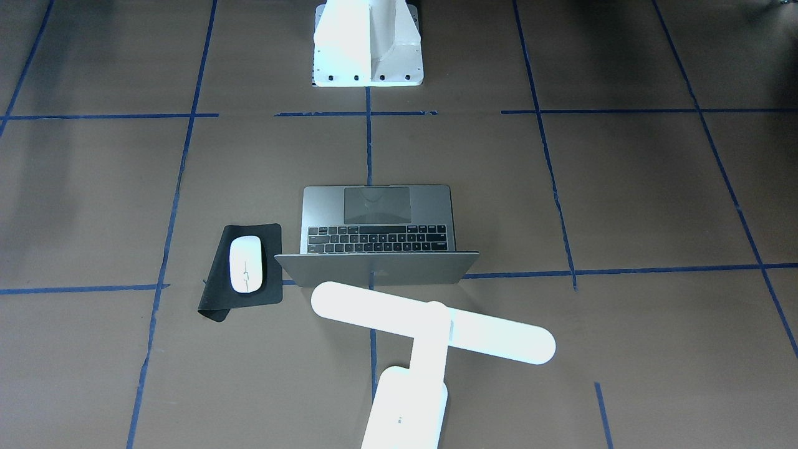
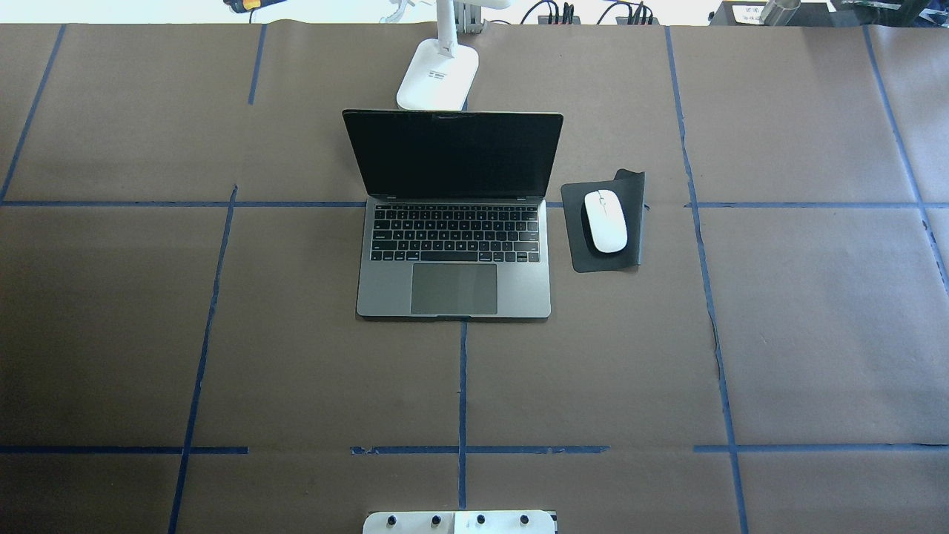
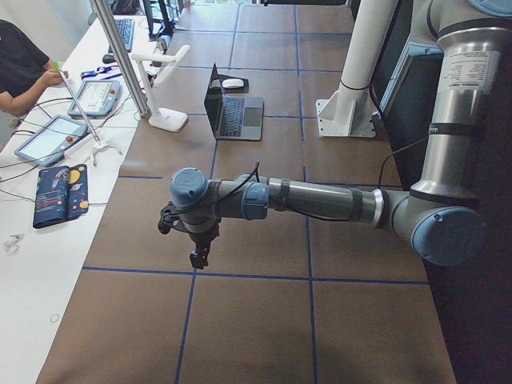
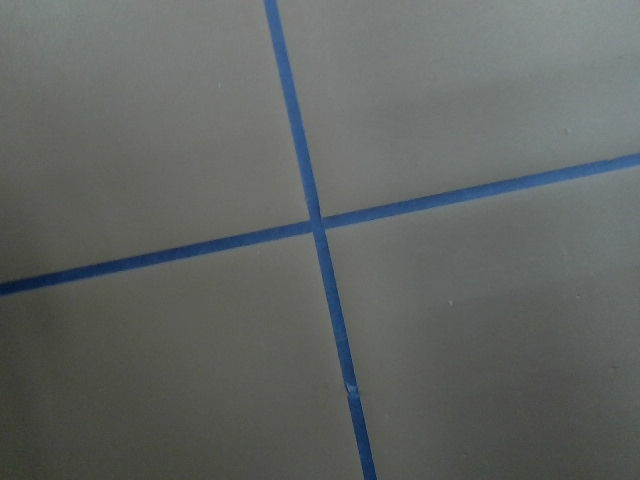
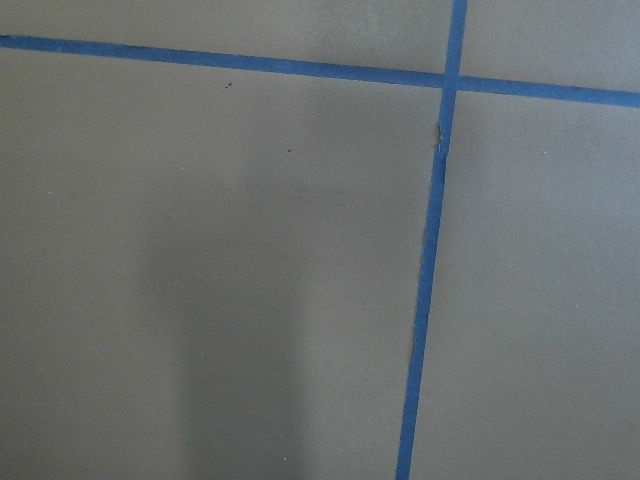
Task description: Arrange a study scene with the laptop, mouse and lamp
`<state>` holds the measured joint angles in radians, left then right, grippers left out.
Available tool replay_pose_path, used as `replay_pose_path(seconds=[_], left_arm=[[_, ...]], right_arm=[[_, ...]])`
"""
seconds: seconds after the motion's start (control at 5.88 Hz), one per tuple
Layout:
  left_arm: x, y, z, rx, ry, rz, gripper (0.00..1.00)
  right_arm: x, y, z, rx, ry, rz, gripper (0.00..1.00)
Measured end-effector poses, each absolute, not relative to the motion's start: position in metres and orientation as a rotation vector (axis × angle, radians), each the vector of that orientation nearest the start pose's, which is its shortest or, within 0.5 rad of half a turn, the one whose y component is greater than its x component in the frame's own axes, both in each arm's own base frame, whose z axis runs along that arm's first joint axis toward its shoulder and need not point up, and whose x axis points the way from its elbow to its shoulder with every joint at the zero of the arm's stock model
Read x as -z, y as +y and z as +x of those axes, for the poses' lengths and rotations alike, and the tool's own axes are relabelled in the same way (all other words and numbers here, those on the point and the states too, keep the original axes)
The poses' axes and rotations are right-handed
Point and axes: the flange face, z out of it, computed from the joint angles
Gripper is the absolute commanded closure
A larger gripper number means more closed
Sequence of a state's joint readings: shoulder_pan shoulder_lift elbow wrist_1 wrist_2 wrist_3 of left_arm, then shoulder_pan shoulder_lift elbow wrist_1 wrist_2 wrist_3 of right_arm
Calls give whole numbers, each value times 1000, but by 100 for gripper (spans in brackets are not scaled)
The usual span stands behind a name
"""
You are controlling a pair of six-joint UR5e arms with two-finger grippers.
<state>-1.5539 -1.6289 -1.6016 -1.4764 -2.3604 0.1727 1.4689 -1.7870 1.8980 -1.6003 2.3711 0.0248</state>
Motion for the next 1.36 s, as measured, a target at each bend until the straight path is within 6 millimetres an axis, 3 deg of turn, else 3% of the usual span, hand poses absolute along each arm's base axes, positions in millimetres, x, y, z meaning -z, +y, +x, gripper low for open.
replay_pose_path(seconds=[0.51,1.02,1.36], left_arm=[[-636,-499,-54,-169,787,32,0],[-639,-495,-54,-161,797,0,0],[-631,-488,-53,-133,803,-70,0]], right_arm=[[-593,-409,21,105,-804,31,0],[-598,-409,21,102,-803,22,0],[-597,-409,21,101,-803,22,0]])
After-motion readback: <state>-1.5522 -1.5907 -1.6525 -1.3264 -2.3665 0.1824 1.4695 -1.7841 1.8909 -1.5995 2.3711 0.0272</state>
